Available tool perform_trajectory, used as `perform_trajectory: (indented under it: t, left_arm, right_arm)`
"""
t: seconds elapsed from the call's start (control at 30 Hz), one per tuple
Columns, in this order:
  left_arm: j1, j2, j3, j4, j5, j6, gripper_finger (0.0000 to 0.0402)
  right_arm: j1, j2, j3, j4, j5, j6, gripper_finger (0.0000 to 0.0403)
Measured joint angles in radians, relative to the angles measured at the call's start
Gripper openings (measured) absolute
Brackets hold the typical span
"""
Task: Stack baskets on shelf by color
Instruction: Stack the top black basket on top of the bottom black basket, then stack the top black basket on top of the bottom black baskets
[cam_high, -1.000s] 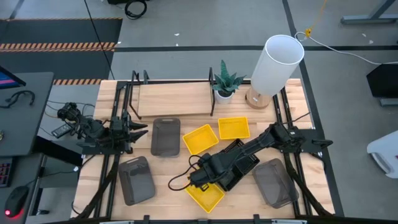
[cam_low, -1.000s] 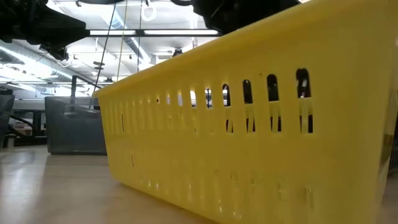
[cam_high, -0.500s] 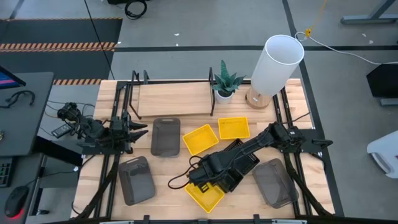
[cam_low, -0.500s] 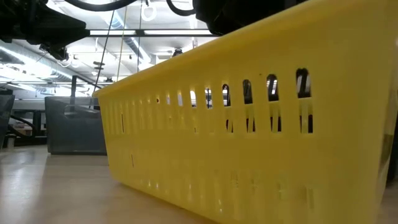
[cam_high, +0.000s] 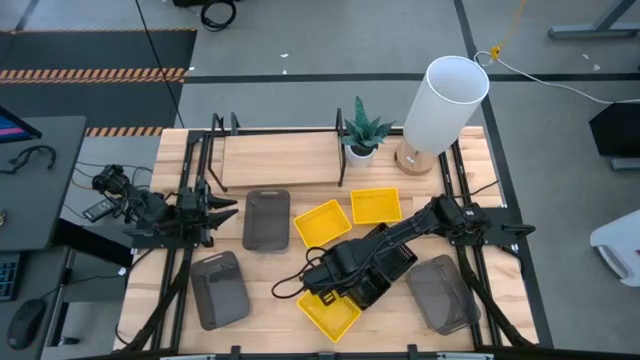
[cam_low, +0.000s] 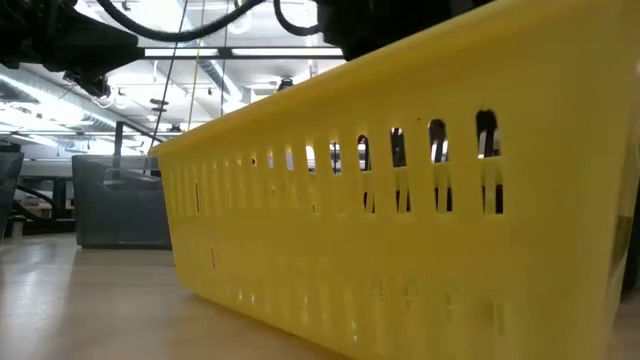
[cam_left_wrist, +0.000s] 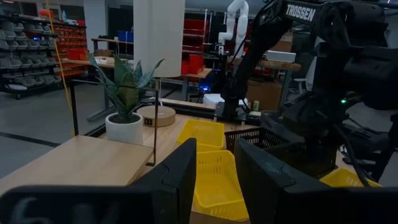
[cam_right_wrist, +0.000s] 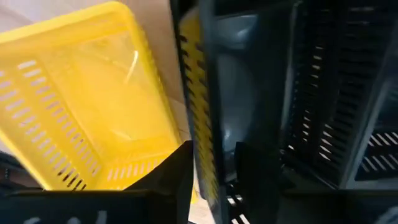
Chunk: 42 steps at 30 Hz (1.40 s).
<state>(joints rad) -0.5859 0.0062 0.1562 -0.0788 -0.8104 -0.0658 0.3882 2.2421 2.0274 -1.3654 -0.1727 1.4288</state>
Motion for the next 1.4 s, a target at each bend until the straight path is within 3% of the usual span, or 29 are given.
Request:
perform_trajectory:
  t: [0.27,0.6,0.73,0.97,1.2,1.4]
  left_arm:
    - [0.000,0.000,0.000,0.000,0.000,0.000,0.0117]
    - [0.000,0.000,0.000,0.000,0.000,0.000,0.0117]
    - [0.000,0.000,0.000,0.000,0.000,0.000,0.0117]
    - [0.000,0.000,0.000,0.000,0.000,0.000,0.0117]
    - [0.000,0.000,0.000,0.000,0.000,0.000,0.0117]
    - [0.000,0.000,0.000,0.000,0.000,0.000,0.0117]
  right_arm:
    - [-0.001,-0.002,-0.018,-0.042,0.013,0.016,0.0088]
    - [-0.032,-0.008,-0.018,-0.016,-0.013,-0.125,0.0115]
    - [-0.033,-0.036,-0.008,-0.108,0.106,-0.167,0.0130]
    - [-0.032,-0.100,-0.020,-0.210,0.150,-0.219,0.0120]
    - [-0.036,-0.256,-0.255,-0.164,0.141,-0.155,0.0099]
    - [-0.037,-0.436,-0.542,0.011,0.140,-0.059,0.0096]
